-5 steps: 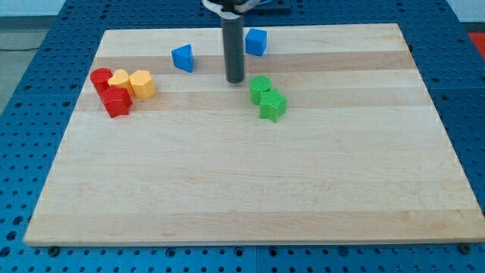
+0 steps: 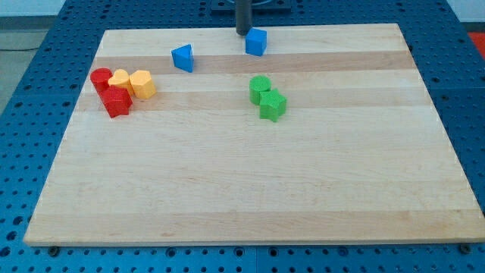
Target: Push the blue cube into the green blocks
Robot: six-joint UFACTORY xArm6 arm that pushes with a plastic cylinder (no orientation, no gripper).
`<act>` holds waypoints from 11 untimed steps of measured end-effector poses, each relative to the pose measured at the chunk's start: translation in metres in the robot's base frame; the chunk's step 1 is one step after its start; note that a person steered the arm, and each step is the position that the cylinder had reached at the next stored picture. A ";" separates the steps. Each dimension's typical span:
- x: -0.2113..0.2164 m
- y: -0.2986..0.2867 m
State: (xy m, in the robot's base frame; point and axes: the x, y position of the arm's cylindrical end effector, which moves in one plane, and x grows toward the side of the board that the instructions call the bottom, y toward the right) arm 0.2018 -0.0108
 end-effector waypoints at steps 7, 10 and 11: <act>0.073 0.031; 0.122 0.036; 0.083 0.032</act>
